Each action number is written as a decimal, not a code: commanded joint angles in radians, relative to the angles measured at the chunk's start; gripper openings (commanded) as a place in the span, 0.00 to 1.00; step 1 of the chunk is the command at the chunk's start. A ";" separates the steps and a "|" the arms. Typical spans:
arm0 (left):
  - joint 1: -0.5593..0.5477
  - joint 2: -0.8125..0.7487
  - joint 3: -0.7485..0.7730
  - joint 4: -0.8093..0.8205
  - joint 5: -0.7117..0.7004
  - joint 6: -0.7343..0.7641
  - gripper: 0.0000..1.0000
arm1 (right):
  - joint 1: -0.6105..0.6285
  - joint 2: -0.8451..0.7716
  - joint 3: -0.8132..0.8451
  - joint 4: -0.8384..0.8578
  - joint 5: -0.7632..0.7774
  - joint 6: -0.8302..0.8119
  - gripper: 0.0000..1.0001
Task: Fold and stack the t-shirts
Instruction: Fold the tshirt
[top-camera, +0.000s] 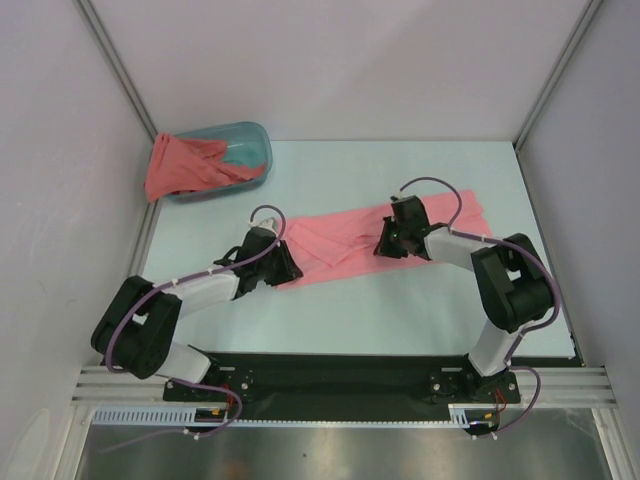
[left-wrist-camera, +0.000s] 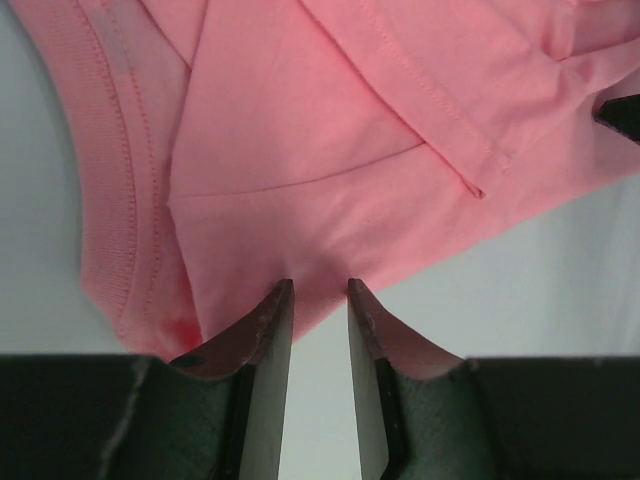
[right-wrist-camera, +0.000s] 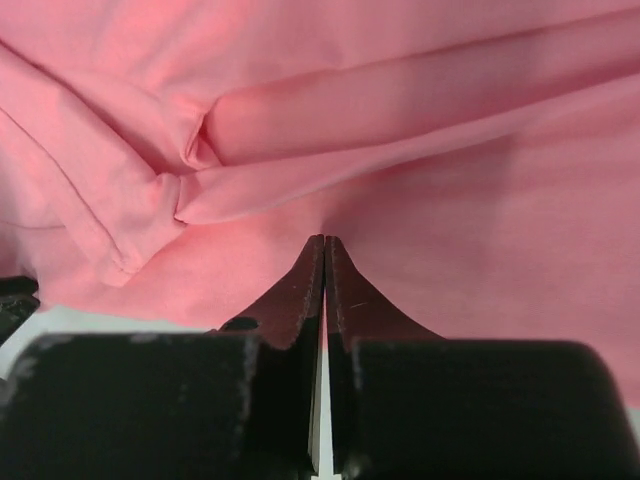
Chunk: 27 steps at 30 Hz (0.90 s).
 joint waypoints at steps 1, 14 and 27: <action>0.000 0.020 -0.016 0.070 -0.013 -0.014 0.33 | 0.044 0.018 0.038 0.074 0.049 0.053 0.00; 0.023 0.057 -0.070 0.083 0.006 -0.017 0.30 | 0.101 0.082 0.037 0.198 0.156 0.129 0.00; 0.023 0.005 -0.145 0.100 -0.003 -0.037 0.31 | 0.096 0.107 0.006 0.295 0.285 0.146 0.00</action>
